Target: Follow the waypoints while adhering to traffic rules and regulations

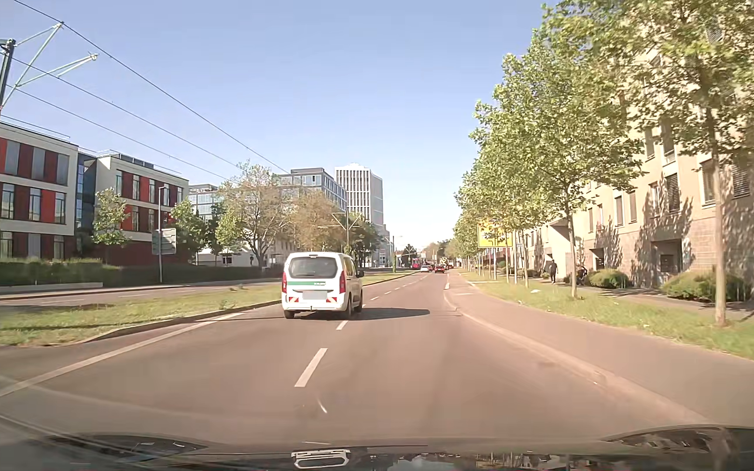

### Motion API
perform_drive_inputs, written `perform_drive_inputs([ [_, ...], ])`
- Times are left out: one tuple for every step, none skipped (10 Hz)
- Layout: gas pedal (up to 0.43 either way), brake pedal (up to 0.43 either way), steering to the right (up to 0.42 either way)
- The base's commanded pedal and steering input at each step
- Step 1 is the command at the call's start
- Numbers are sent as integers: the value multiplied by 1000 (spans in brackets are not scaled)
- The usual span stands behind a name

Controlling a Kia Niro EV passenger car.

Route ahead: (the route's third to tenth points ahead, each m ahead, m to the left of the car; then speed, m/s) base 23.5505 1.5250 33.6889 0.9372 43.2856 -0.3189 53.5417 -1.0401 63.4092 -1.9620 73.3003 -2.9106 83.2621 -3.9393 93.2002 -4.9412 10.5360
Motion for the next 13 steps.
perform_drive_inputs([
  [98,0,-24],
  [98,0,-22],
  [98,0,-19],
  [110,0,-16],
  [110,0,-13],
  [110,0,-10],
  [110,0,-9],
  [110,0,-8],
  [110,0,-7],
  [110,0,-6],
  [110,0,-5],
  [110,0,-2],
  [110,0,0],
])
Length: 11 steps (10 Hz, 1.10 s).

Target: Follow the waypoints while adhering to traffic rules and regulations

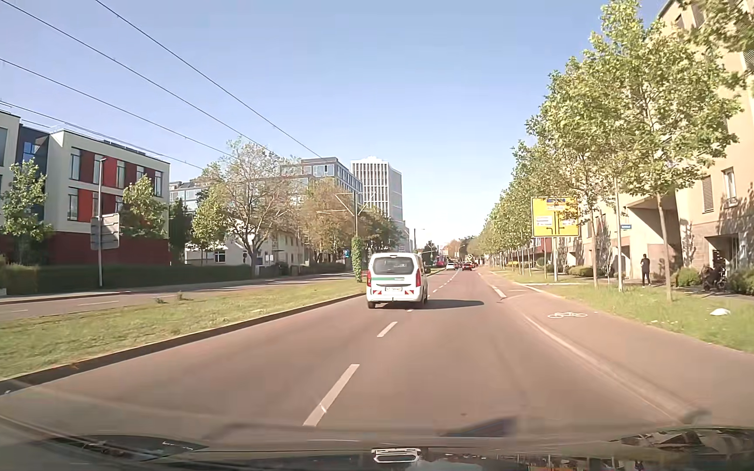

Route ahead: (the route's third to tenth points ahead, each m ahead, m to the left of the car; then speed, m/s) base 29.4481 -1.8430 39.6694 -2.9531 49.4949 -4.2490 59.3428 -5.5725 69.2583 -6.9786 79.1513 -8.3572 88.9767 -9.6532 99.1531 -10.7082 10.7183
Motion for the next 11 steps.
perform_drive_inputs([
  [118,0,2],
  [118,0,4],
  [118,0,5],
  [118,0,6],
  [118,0,7],
  [118,0,9],
  [118,0,12],
  [118,0,16],
  [118,0,19],
  [110,0,21],
  [110,0,21],
])
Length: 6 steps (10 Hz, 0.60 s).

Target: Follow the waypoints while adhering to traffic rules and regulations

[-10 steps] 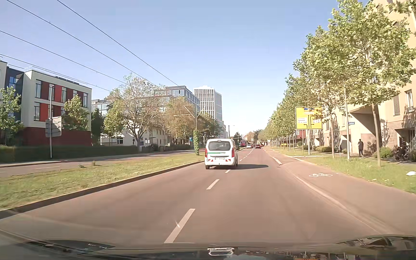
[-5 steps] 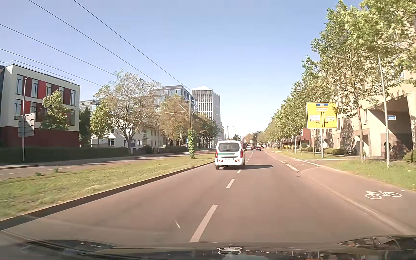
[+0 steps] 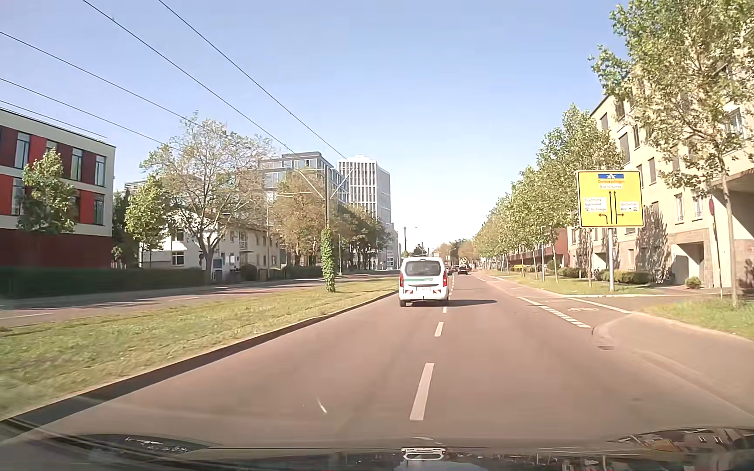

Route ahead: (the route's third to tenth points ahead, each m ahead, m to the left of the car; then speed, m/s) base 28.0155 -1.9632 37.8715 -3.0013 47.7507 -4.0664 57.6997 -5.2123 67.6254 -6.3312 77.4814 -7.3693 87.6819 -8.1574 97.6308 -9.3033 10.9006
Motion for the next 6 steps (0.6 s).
perform_drive_inputs([
  [110,0,22],
  [110,0,22],
  [110,0,22],
  [98,0,21],
  [98,0,22],
  [98,0,22],
])
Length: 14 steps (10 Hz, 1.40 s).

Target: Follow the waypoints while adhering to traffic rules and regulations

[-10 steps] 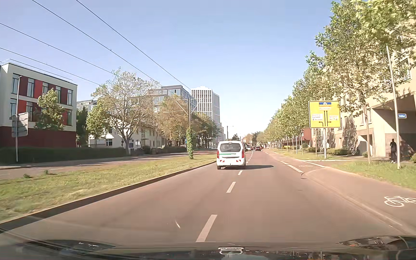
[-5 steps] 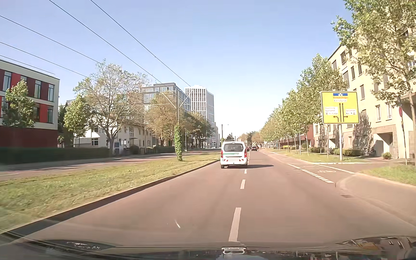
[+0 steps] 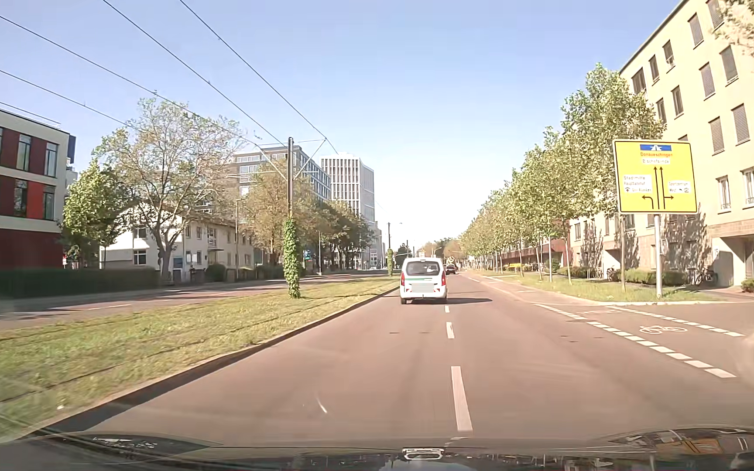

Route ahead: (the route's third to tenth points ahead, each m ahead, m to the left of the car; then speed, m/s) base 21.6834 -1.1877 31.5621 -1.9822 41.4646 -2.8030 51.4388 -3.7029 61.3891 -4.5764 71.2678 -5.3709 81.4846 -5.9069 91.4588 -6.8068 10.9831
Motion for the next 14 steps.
perform_drive_inputs([
  [87,0,21],
  [87,0,20],
  [79,0,16],
  [79,0,11],
  [79,0,10],
  [79,0,9],
  [79,0,9],
  [79,0,9],
  [79,0,7],
  [79,0,6],
  [79,0,6],
  [79,0,6],
  [79,0,6],
  [79,0,6],
])
